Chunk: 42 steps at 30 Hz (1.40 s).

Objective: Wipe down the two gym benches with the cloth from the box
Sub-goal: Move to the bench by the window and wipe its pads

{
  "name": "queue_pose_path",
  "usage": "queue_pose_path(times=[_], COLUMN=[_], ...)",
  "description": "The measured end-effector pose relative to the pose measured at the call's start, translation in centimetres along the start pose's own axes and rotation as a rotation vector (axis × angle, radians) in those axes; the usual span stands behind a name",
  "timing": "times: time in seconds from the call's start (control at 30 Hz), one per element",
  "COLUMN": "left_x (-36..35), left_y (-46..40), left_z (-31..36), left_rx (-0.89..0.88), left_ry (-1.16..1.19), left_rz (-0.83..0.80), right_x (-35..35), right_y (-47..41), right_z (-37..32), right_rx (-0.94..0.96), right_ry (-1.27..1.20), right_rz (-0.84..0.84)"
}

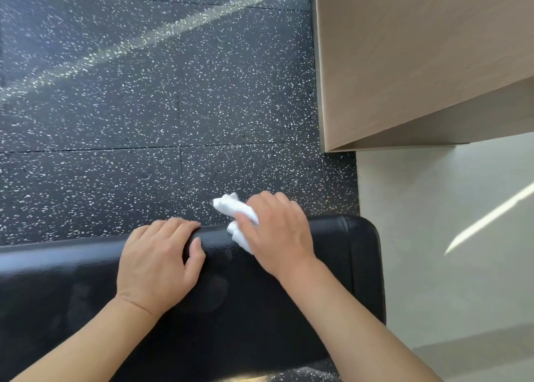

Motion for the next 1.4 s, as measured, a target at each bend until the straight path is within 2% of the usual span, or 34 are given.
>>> queue_pose_path(times=[0.07,0.13,0.27,0.33,0.43,0.7,0.8,0.9,1.03,1.1,1.17,1.2,1.27,1.4], left_x=[0.2,0.4,0.9,1.4,2.7,5.8,6.7,7.0,7.0,7.0,7.0,7.1,7.3,8.0], left_y=[-0.1,-0.2,0.3,1.2,3.4,10.5,12.6,13.1,12.8,12.7,12.9,13.0,13.3,14.6], left_z=[0.0,-0.1,-0.8,-2.2,-5.1,-17.2,-20.5,-21.6,-21.0,-21.0,-21.3,-21.4,-21.8,-24.4], left_rx=[0.010,0.014,-0.030,-0.032,-0.030,0.067,0.090,0.095,0.138,0.146,0.142,0.131,0.099,0.102], left_ry=[0.009,0.028,0.083,0.090,0.080,0.012,-0.003,-0.016,-0.005,0.012,0.027,0.036,0.047,0.064], left_rz=[-0.054,-0.119,-0.190,-0.195,-0.167,-0.096,-0.067,-0.058,-0.044,-0.042,-0.042,-0.036,-0.020,0.010], right_x=[0.5,1.5,3.1,2.7,0.9,-6.6,-8.0,-7.2,-4.4,-2.6,-2.1,-2.6,-3.9,-7.3], right_y=[0.0,0.0,-0.9,-0.6,0.3,2.5,2.9,3.2,2.8,2.2,1.7,1.5,1.4,1.8], right_z=[0.1,1.8,8.1,7.6,1.4,-24.5,-29.6,-28.7,-19.6,-14.1,-11.1,-11.0,-13.7,-25.0], right_rx=[0.045,0.113,-0.224,-0.290,-0.259,-0.017,0.059,0.142,0.233,0.148,-0.088,-0.177,-0.212,-0.092], right_ry=[0.000,0.120,0.112,0.137,0.142,0.031,0.041,0.064,0.293,0.354,0.270,0.249,0.238,0.214], right_rz=[-0.017,0.017,-0.016,0.009,0.022,0.082,0.116,0.123,0.154,0.148,0.072,0.046,0.032,0.015])
Point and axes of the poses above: each hand's wrist, its own y-axis away from the middle knuckle, its own x-axis out of the back of the hand, z = x × y, the point moved 6 cm from there along -y, towards the middle knuckle, and after that the axes turned 11 degrees about -x, right-handed, at the moved point
